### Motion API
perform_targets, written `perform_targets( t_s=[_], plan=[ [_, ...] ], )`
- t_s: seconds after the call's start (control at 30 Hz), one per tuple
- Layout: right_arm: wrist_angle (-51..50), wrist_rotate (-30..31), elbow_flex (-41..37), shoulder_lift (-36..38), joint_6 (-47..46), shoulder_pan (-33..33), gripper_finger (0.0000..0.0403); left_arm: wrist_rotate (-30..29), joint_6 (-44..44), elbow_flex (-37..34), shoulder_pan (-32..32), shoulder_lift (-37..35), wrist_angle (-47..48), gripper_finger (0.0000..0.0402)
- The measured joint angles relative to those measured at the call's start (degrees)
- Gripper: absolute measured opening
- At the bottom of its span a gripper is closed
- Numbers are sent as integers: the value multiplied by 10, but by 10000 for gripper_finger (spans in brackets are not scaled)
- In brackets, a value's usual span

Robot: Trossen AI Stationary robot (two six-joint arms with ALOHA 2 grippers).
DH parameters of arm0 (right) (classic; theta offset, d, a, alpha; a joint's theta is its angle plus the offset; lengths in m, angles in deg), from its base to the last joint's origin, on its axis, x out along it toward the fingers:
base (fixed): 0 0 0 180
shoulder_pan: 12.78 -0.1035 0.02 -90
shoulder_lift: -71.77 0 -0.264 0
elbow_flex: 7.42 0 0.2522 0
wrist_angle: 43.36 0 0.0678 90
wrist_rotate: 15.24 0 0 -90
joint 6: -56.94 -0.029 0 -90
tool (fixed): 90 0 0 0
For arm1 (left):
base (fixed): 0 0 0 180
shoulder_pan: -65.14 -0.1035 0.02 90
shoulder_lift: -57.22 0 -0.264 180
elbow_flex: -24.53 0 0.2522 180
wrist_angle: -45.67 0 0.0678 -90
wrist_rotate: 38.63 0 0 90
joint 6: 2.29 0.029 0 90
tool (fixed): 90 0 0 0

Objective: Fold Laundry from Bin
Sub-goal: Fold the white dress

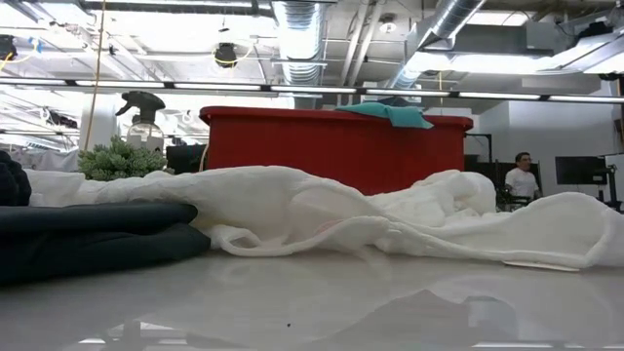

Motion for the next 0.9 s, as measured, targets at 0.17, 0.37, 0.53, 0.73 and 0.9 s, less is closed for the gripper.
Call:
perform_targets(
  t_s=[0.17, 0.37, 0.53, 0.73, 0.9],
  plan=[
    [-2, 1, 0, -60, -30, -30, 236, -30, 67, -1, -2, 62, -7, 114],
    [-1, 2, 0, -119, -62, -52, 235, -82, 99, -1, -19, 106, -6, 87],
    [0, 2, 0, -149, -81, -70, 235, -93, 104, -1, -9, 167, -10, 77],
    [0, 3, 0, -156, -114, -87, 235, -111, 133, -2, -9, 189, -32, 70],
    [1, 5, 0, -156, -137, -90, 235, -135, 128, -54, -21, 187, -83, 70]
  ],
)
